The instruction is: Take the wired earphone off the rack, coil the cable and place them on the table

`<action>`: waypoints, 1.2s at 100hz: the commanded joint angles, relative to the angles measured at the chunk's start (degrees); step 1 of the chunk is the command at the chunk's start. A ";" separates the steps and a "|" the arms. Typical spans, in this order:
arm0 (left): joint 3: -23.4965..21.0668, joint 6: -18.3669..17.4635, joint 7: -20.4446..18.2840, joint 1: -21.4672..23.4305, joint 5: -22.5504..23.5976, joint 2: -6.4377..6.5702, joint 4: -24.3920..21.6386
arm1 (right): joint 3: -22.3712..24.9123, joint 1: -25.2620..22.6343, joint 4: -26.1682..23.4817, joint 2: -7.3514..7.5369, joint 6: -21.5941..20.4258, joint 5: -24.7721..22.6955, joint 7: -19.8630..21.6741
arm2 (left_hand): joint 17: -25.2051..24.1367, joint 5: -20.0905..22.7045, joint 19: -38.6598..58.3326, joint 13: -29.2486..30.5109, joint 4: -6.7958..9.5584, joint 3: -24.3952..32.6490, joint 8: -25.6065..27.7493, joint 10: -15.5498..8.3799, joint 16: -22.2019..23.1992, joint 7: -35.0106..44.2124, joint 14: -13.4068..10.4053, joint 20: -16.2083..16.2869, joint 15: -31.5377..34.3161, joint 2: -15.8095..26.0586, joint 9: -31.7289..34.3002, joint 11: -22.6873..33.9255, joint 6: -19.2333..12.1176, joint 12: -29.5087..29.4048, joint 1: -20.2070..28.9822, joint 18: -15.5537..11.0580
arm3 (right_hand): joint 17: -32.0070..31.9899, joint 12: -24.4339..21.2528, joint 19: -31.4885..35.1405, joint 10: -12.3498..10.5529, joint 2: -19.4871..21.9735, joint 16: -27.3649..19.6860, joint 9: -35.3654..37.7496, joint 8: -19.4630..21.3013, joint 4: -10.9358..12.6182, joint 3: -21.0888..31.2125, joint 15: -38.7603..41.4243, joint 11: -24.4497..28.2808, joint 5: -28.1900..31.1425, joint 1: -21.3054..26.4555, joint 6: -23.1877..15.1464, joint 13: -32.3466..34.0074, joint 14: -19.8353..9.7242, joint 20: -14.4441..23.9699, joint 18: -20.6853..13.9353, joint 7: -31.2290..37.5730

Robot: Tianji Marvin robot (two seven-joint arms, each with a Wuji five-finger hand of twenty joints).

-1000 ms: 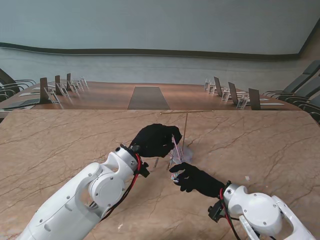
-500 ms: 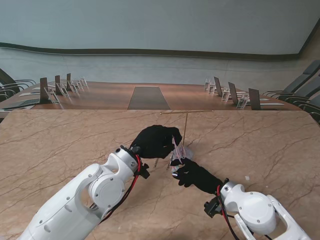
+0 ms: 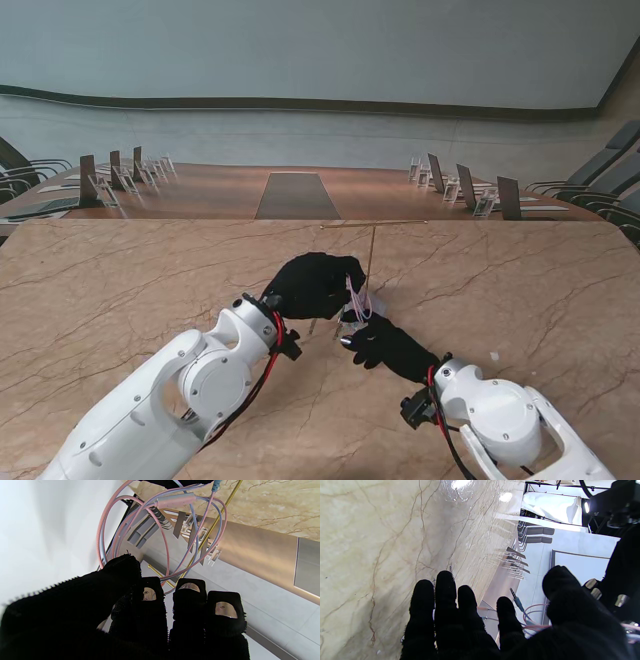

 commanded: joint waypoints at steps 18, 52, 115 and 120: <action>-0.06 0.14 0.33 0.76 -0.29 -0.35 -0.40 | -0.73 0.02 -0.01 -0.84 0.43 0.49 -1.93 | 0.77 2.08 4.65 0.94 0.16 3.35 -0.20 -0.73 0.03 2.86 1.81 -0.34 1.80 -1.77 1.04 -0.19 1.00 -0.70 -0.52 0.77 | -0.58 -0.26 1.81 0.43 0.39 0.14 -2.50 -2.95 -1.92 -2.25 1.48 0.51 -0.87 -0.29 0.92 -1.43 -0.05 1.04 -1.76 -7.80; -0.30 0.04 0.42 1.25 -0.86 -0.40 -0.65 | -1.24 0.37 0.22 -1.47 0.08 0.56 -4.52 | 1.51 2.43 4.97 1.60 0.07 3.59 -0.47 -0.66 -0.11 2.84 2.27 -0.47 1.80 -2.03 1.66 -0.80 1.38 -1.32 -0.43 1.27 | -0.32 0.09 2.18 -1.01 1.01 0.17 -1.20 7.64 -2.14 -0.53 1.63 1.24 -0.48 2.40 -4.74 -0.82 -0.74 1.10 -1.85 9.76; -0.05 0.53 0.43 1.77 -1.39 -0.46 -0.95 | -2.69 1.05 0.79 -2.59 0.02 -0.43 -9.38 | 1.59 2.34 5.12 1.58 -0.01 3.52 -0.58 -0.63 -0.18 2.84 2.21 -0.78 1.83 -1.94 1.63 -0.77 1.43 -1.47 -0.36 1.32 | 4.24 2.34 8.05 -1.55 0.88 0.59 8.17 2.89 -5.66 2.76 5.17 4.94 6.28 14.17 -11.22 6.19 0.57 0.15 0.15 38.43; 0.01 0.59 0.40 1.77 -1.41 -0.46 -0.93 | -2.74 1.04 0.77 -2.69 0.08 -0.35 -9.78 | 1.59 2.33 5.12 1.57 0.01 3.55 -0.59 -0.62 -0.18 2.84 2.19 -0.80 1.83 -1.98 1.62 -0.77 1.41 -1.47 -0.32 1.32 | 4.60 2.51 8.42 -1.51 0.68 0.62 8.88 3.78 -5.59 3.35 5.37 5.29 6.85 14.55 -11.71 6.67 0.81 0.11 0.37 40.11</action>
